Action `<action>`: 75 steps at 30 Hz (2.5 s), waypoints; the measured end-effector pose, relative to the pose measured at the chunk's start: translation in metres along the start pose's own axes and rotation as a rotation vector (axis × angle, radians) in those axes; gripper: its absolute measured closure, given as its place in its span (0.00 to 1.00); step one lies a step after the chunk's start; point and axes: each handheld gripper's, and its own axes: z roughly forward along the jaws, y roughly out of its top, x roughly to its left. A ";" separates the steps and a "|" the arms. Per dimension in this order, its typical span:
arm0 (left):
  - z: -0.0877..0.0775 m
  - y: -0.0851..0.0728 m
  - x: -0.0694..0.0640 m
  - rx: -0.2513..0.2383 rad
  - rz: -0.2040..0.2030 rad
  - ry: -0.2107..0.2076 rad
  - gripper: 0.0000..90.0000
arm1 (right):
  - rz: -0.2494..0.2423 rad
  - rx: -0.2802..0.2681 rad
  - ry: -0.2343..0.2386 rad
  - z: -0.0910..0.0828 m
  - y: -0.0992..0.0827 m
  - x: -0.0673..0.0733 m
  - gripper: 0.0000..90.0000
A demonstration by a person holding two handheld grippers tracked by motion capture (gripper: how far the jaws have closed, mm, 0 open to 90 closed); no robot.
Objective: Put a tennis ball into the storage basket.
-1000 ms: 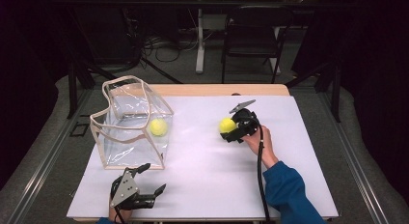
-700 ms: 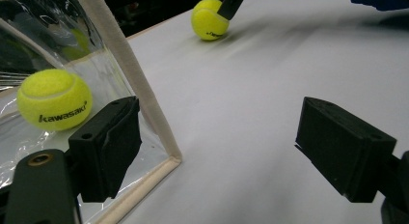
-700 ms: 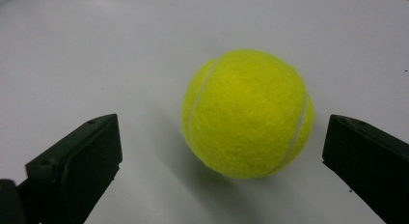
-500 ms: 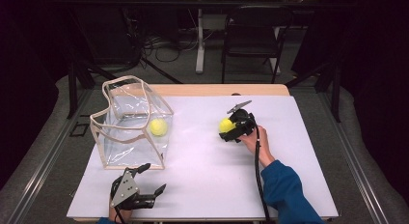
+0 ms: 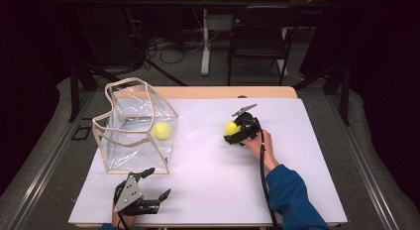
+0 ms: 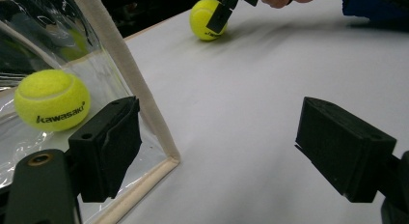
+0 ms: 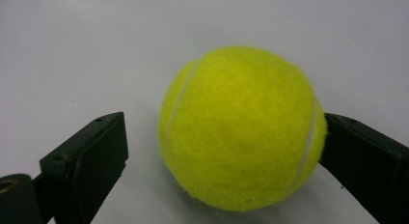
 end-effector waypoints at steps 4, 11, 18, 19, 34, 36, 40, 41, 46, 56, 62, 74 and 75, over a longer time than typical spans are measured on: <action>0.000 0.000 0.000 0.000 0.001 0.000 0.18 | 0.014 -0.006 -0.009 0.002 0.000 0.000 0.09; 0.000 0.000 0.000 0.000 0.000 -0.002 0.18 | 0.029 0.009 -0.030 0.008 -0.001 0.001 0.21; 0.001 0.000 0.000 -0.002 -0.002 0.000 0.18 | 0.047 0.013 -0.058 0.007 -0.001 0.000 0.28; 0.001 0.000 0.000 -0.002 -0.002 0.000 0.18 | 0.046 0.007 -0.059 0.007 -0.001 0.000 0.28; -0.001 0.000 0.000 -0.003 -0.004 0.002 0.18 | 0.032 -0.021 -0.066 -0.005 0.000 0.001 0.28; -0.001 0.000 0.001 -0.004 -0.002 0.003 0.18 | 0.028 -0.021 -0.068 -0.008 0.001 0.002 0.28; -0.001 0.000 0.000 -0.004 -0.005 0.003 0.18 | 0.007 -0.025 -0.068 -0.013 0.002 0.005 0.28; -0.001 0.000 0.001 -0.004 -0.003 0.003 0.18 | 0.005 -0.027 -0.068 -0.015 0.002 0.006 0.28; -0.002 0.000 0.001 -0.007 -0.004 0.003 0.18 | -0.007 -0.021 -0.068 -0.020 0.004 0.009 0.28; -0.001 -0.001 0.002 -0.002 -0.011 0.006 0.18 | -0.031 -0.014 -0.052 -0.029 0.006 0.016 0.29; -0.002 -0.001 0.002 -0.010 -0.012 0.003 0.18 | -0.058 -0.014 -0.045 -0.033 0.008 0.021 0.29; -0.001 -0.001 0.002 -0.013 -0.011 0.003 0.18 | -0.092 -0.020 -0.029 -0.043 0.014 0.031 0.29; -0.001 -0.001 0.003 -0.013 -0.011 0.001 0.18 | -0.096 -0.016 -0.028 -0.044 0.015 0.032 0.29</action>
